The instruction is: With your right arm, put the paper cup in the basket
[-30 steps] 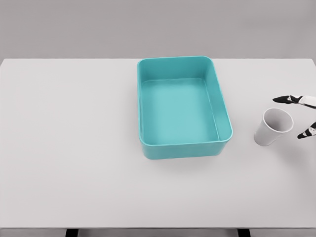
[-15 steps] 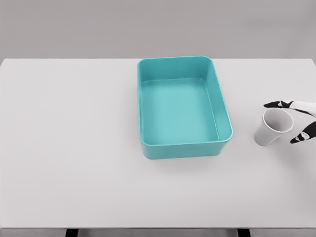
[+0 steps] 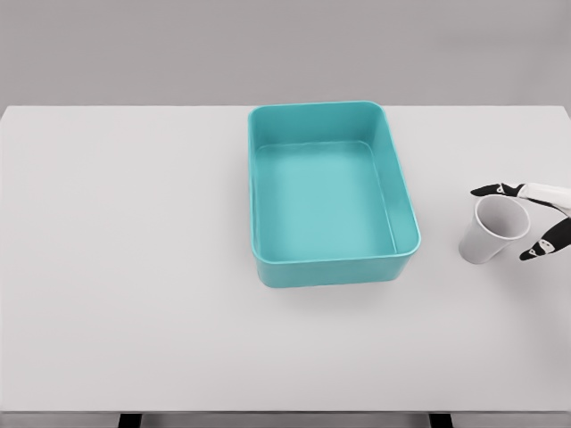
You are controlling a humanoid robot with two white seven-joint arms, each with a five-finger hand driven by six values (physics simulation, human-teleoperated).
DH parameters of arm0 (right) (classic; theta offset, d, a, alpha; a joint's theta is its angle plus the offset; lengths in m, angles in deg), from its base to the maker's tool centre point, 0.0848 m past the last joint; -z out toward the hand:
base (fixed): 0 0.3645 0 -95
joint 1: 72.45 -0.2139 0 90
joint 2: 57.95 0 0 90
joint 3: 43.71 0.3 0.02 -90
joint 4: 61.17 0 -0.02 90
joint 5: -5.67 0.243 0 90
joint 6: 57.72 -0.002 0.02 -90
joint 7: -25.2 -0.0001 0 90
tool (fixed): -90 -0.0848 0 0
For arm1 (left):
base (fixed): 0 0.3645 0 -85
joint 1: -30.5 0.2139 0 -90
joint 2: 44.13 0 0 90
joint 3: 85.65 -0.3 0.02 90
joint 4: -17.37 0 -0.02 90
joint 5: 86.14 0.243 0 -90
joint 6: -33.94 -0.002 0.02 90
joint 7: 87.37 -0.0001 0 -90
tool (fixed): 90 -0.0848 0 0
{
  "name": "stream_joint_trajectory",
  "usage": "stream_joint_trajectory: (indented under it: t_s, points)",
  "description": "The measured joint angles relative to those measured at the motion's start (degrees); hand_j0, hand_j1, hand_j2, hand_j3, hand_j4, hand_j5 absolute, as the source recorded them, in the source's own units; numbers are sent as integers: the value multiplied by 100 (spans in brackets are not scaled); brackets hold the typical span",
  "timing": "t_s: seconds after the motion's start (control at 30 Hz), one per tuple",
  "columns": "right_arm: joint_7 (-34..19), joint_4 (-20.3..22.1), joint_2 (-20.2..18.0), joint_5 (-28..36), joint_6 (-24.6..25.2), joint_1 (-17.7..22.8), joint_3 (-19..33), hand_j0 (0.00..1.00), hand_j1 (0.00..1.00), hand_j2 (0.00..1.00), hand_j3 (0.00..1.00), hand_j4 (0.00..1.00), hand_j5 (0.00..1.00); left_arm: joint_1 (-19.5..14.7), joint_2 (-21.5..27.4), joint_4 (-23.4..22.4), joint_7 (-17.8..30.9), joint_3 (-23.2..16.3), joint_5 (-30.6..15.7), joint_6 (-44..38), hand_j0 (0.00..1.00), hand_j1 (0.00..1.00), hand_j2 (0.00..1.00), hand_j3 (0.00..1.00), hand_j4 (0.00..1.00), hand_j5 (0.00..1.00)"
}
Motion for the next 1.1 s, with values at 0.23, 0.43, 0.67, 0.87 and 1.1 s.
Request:
stream_joint_trajectory:
  t_s: [0.23,0.43,0.67,0.87,1.1]
  points:
    - [0,134,5,1,0,0,0,100,100,100,100,100,100,0,0,0,0,0,-1,2,100,100,100,100,100,100]
    - [0,219,3,0,0,0,-6,100,100,100,100,100,100,0,0,0,0,0,-1,1,100,100,100,100,100,100]
    - [1,276,11,19,9,0,-17,100,100,100,100,100,100,0,0,0,0,0,-1,0,100,100,100,100,100,100]
    - [1,329,16,11,6,0,-29,100,100,100,100,100,100,0,0,0,0,0,-1,0,100,100,100,100,100,100]
    - [0,391,20,0,1,0,-34,100,100,100,100,100,100,0,0,0,0,0,-2,1,100,100,100,100,100,100]
